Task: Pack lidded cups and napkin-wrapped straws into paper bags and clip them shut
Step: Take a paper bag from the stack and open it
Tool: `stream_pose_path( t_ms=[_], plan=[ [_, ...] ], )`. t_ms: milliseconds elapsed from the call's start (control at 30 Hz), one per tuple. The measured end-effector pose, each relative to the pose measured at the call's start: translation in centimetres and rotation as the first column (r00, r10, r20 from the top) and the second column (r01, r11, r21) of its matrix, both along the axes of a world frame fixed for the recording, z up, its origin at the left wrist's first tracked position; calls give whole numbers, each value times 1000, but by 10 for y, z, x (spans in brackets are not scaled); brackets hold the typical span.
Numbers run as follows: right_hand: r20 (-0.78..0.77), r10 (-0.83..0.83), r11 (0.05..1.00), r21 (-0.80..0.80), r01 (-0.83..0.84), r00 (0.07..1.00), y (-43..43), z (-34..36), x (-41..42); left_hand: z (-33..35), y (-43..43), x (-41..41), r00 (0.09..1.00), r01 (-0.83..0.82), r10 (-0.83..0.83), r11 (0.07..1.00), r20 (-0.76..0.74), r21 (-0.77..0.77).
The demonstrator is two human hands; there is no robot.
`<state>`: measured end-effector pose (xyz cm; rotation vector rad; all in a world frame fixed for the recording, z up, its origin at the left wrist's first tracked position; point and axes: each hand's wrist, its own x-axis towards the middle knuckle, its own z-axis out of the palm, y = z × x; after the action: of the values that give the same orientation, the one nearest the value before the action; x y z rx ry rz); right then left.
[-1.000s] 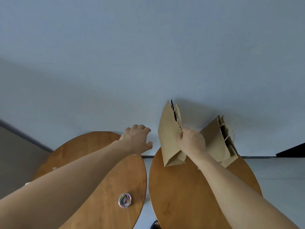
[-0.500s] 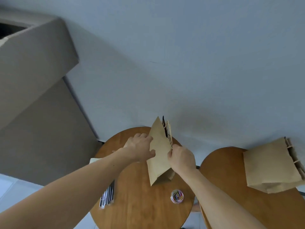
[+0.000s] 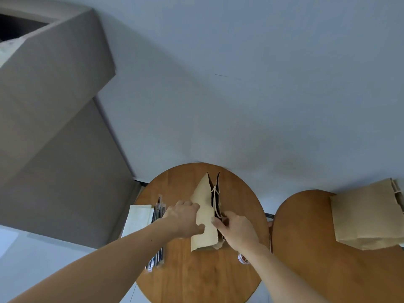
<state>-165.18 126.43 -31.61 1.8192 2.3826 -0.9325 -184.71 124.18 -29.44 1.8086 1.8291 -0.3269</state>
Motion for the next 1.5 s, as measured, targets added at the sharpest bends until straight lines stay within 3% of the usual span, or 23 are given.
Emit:
stream_pose_path(
  t_ms=[67,200,267,433,700,833,1000,1233,1367,1500],
  plan=[
    [-32,-6,1000,0,6,999,8,1,1,-1,4,4,1000,-2,2,1000,9,-10],
    [-258,-124,987,-133,92,958,22,3,-1,-6,18,17,997,-57,59,998,59,-26],
    [-281,-141,982,-158,99,949,27,3,-1,-8,24,23,991,-106,108,994,76,-32],
    [-180,-141,983,-146,115,974,33,-9,8,-12,33,27,969,-241,241,970,59,-15],
    [84,-144,989,34,142,986,52,-5,20,-21,42,30,865,-501,500,863,34,58],
    [158,-137,989,74,126,978,65,-3,28,-28,42,17,847,-531,532,844,6,74],
    [152,-244,970,46,239,958,76,-3,64,-34,32,-14,780,-618,625,778,-36,114],
    [-58,-30,989,-147,21,998,53,-5,41,-46,36,5,840,-514,507,857,193,-15],
    [-67,24,972,-230,-38,998,50,-2,47,-37,37,2,874,-405,416,909,250,-97],
    [-84,35,948,-313,-59,996,53,4,48,-16,38,-8,874,-280,366,917,319,-283]
  ],
)
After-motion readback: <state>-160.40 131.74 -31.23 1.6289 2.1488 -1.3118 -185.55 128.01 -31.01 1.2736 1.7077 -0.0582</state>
